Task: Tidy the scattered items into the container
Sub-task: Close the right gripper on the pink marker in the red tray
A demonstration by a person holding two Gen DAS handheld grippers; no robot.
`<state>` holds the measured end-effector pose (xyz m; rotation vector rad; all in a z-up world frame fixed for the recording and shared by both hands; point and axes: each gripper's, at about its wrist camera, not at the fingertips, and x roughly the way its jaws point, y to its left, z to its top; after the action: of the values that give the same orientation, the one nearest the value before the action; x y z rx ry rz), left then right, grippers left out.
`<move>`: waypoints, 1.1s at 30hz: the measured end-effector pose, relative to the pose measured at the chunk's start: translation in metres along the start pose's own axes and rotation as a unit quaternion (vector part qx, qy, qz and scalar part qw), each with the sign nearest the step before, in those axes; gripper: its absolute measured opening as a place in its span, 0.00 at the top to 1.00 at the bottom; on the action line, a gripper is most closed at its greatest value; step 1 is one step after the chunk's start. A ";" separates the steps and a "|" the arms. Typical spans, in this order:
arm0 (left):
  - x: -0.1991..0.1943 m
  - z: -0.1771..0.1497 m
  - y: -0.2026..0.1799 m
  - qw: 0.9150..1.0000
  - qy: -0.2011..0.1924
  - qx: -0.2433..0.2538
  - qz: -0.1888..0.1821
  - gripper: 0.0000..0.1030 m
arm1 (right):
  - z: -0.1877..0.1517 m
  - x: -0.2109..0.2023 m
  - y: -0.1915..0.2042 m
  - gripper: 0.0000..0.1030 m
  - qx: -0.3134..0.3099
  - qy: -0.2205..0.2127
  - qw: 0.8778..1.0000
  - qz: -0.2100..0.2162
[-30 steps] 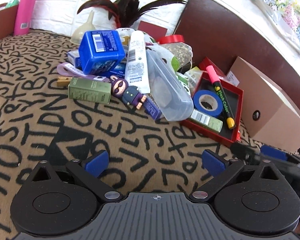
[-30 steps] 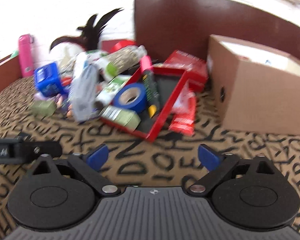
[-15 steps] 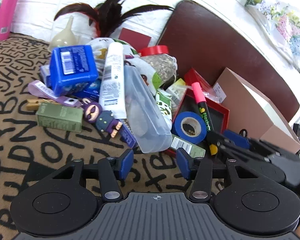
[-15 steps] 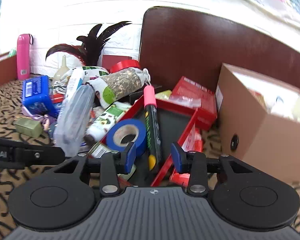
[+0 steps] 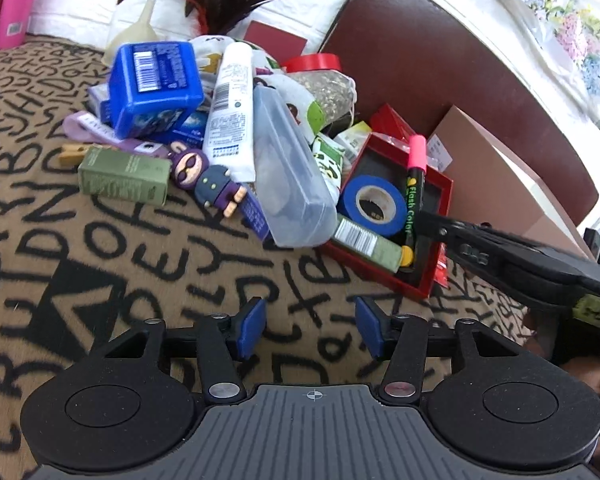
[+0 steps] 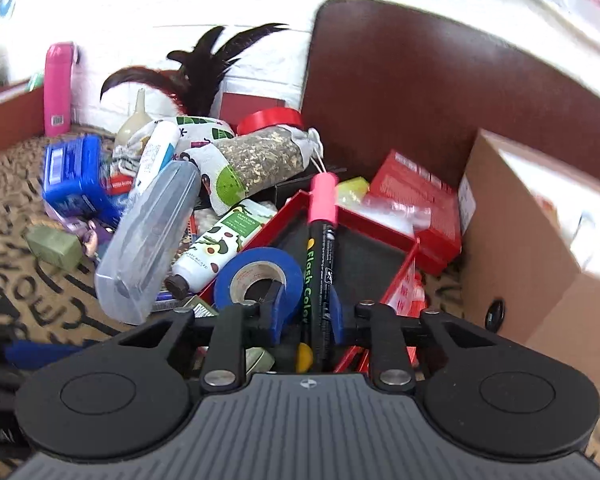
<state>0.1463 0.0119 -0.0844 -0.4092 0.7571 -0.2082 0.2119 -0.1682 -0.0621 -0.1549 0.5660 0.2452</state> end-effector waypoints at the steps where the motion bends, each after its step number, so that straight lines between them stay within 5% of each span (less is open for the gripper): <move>1: -0.003 -0.002 0.000 1.000 0.000 -0.002 0.001 0.36 | -0.002 -0.005 -0.003 1.00 0.013 0.002 1.000 0.014; 9: -0.016 -0.012 -0.007 1.000 0.003 0.002 0.004 0.29 | -0.018 -0.024 -0.002 0.97 0.028 0.018 0.999 0.026; 13: -0.014 -0.012 -0.007 1.000 0.006 -0.003 0.001 0.28 | -0.016 -0.024 0.000 0.81 0.017 0.008 1.000 0.023; 24: -0.007 -0.008 0.004 1.000 -0.001 -0.020 -0.004 0.27 | -0.018 0.006 0.003 0.81 0.008 0.025 1.000 0.001; 29: -0.014 -0.011 0.006 0.999 -0.002 -0.035 -0.001 0.26 | -0.022 -0.030 0.001 0.84 0.037 0.003 0.999 0.036; 33: -0.022 -0.015 0.003 0.999 0.000 -0.040 -0.010 0.23 | -0.039 -0.057 0.012 0.84 0.029 0.030 0.996 0.073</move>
<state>0.1206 0.0172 -0.0819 -0.4934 0.7625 -0.1963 0.1425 -0.1760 -0.0643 -0.0640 0.6441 0.3675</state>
